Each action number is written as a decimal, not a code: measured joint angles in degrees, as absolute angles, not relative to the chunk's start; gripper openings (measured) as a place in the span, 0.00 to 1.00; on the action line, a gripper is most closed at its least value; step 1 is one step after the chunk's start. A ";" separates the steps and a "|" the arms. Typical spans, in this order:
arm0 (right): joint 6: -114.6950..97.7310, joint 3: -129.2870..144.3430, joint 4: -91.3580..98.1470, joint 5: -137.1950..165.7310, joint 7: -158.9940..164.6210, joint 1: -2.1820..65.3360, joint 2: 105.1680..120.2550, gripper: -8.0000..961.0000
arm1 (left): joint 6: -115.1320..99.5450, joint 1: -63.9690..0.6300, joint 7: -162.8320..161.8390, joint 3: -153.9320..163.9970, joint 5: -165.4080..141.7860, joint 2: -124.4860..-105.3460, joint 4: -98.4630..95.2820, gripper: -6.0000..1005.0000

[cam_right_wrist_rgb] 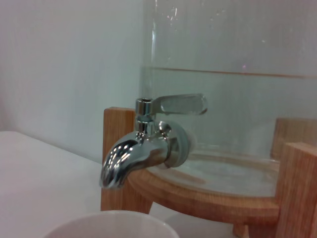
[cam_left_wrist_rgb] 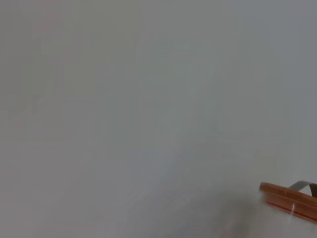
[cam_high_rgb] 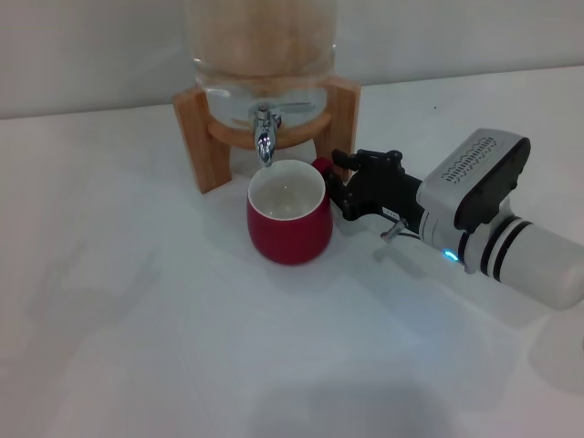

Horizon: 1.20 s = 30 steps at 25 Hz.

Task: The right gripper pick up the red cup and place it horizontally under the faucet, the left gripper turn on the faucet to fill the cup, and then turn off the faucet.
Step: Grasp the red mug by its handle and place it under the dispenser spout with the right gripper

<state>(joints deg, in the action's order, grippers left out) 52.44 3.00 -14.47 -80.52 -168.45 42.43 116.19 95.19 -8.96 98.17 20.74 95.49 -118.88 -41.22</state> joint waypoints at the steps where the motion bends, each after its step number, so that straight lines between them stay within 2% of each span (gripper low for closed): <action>1: 52.44 3.00 -14.47 -80.52 -168.45 42.44 116.19 0.27 | 95.19 -8.96 98.17 20.74 95.49 -118.89 -41.22 0.86; 30: 52.61 2.91 -15.03 -80.85 -168.92 42.88 116.19 0.28 | 95.27 -8.96 98.17 20.46 95.54 -118.83 -41.22 0.86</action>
